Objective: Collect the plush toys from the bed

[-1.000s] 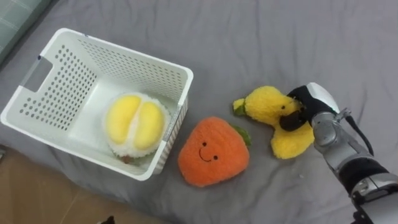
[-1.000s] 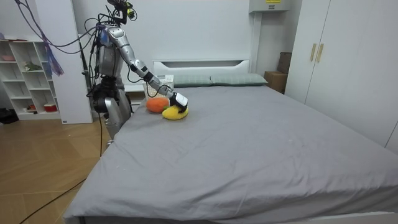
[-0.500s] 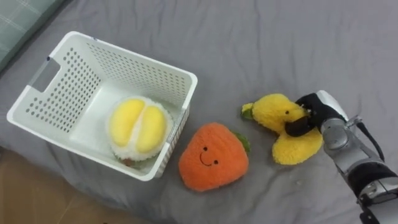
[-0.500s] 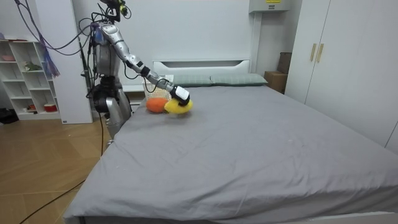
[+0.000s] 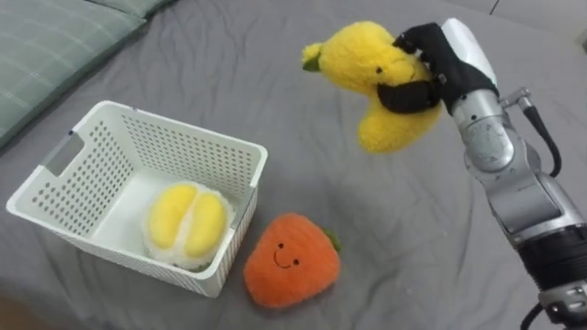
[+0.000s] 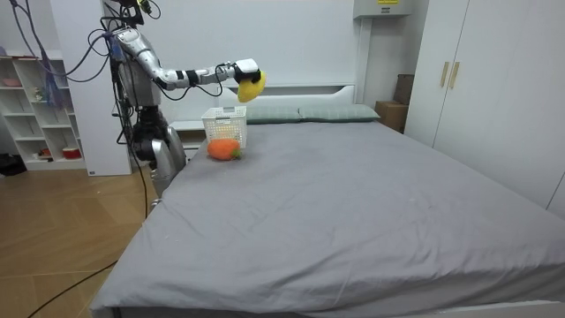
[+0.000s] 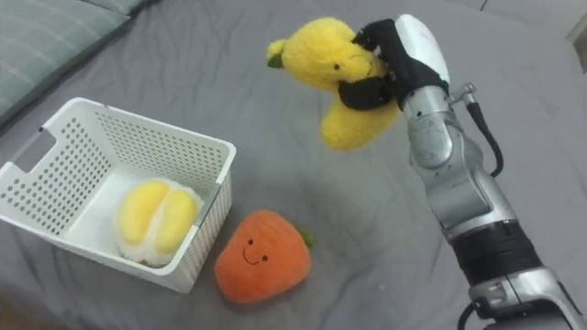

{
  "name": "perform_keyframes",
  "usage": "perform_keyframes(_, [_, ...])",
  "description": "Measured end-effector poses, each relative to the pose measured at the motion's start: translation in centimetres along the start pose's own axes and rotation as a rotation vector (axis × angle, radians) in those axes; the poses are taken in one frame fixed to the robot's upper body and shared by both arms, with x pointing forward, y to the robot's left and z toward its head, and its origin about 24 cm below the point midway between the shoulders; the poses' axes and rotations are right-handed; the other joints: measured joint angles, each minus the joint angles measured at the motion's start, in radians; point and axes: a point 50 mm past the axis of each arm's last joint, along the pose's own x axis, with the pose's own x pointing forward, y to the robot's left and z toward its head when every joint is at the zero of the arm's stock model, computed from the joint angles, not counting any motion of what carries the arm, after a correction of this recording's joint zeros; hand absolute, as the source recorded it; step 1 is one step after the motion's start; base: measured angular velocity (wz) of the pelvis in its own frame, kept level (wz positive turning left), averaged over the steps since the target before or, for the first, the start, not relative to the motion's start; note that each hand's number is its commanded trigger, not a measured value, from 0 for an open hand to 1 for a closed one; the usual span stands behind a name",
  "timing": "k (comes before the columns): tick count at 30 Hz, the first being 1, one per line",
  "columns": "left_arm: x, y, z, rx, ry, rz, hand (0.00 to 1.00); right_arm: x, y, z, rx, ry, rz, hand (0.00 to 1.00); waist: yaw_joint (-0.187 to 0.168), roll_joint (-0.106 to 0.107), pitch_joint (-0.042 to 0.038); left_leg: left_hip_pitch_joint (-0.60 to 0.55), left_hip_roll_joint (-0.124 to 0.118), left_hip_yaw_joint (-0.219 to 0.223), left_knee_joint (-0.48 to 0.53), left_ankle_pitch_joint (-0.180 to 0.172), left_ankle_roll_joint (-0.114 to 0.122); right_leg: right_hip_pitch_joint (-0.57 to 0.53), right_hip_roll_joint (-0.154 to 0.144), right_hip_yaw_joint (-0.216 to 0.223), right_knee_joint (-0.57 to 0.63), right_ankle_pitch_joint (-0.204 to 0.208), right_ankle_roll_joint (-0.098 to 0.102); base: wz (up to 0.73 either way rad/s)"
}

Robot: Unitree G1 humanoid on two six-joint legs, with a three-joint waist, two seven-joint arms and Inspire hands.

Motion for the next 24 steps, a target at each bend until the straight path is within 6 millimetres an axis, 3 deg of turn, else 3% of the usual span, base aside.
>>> perform_keyframes(7, [-0.1, -0.1, 0.8, 0.028, -0.032, 0.002, 0.0, 0.0, 1.6, 3.3, 0.045, -0.09, 0.046, 1.0, 0.045, -0.008, 0.0053, 0.014, -0.014, -0.04, -0.011, 0.001, 0.003, 0.027, -0.01, -0.029, 0.0, -0.008, 0.01, 0.14])
perform_keyframes(12, [-0.1, -0.5, 0.7, 0.072, -0.023, -0.003, 0.0, 0.1, 2.9, 4.9, 0.024, -0.136, 0.097, 1.0, 0.086, -0.016, 0.0149, 0.014, -0.022, -0.072, -0.001, 0.001, 0.004, 0.04, -0.011, -0.036, -0.004, -0.009, 0.011, 0.18])
perform_keyframes(15, [0.0, -0.8, 0.9, 0.09, -0.012, -0.007, 0.0, 0.1, 4.2, 5.7, 0.023, -0.12, 0.143, 1.0, 0.135, -0.012, 0.0179, 0.008, -0.027, -0.091, -0.001, 0.0, 0.005, 0.048, -0.011, -0.038, -0.014, -0.009, 0.011, 0.16])
perform_keyframes(16, [0.0, -0.8, 1.0, 0.092, -0.01, -0.007, 0.0, 0.1, 4.4, 5.9, 0.033, -0.12, 0.149, 0.82, 0.143, -0.012, 0.0183, 0.007, -0.028, -0.094, 0.0, 0.0, 0.005, 0.048, -0.011, -0.038, -0.014, -0.009, 0.011, 0.18])
perform_keyframes(19, [0.0, -1.0, 0.7, 0.106, 0.011, -0.009, 0.0, 0.0, 5.5, 6.7, 0.039, -0.143, 0.192, 0.46, 0.166, -0.01, 0.0201, -0.007, -0.037, -0.122, 0.008, 0.001, 0.004, 0.049, -0.012, -0.045, -0.017, -0.01, 0.012, 0.28])
perform_keyframes(21, [0.0, -1.2, 0.4, 0.116, 0.037, -0.011, 0.0, 0.0, 6.2, 6.9, 0.037, -0.126, 0.222, 0.0, 0.187, -0.011, 0.0206, -0.017, -0.045, -0.149, 0.019, 0.002, 0.003, 0.054, -0.016, -0.065, -0.016, -0.013, 0.017, 0.34])
perform_keyframes(24, [-0.1, -1.1, -0.3, 0.101, 0.075, -0.007, 0.0, 0.4, 7.3, 7.0, 0.047, -0.098, 0.264, 0.0, 0.213, -0.014, 0.0222, -0.025, -0.056, -0.177, 0.025, 0.009, 0.004, 0.059, -0.022, -0.096, -0.016, -0.016, 0.022, 0.32])
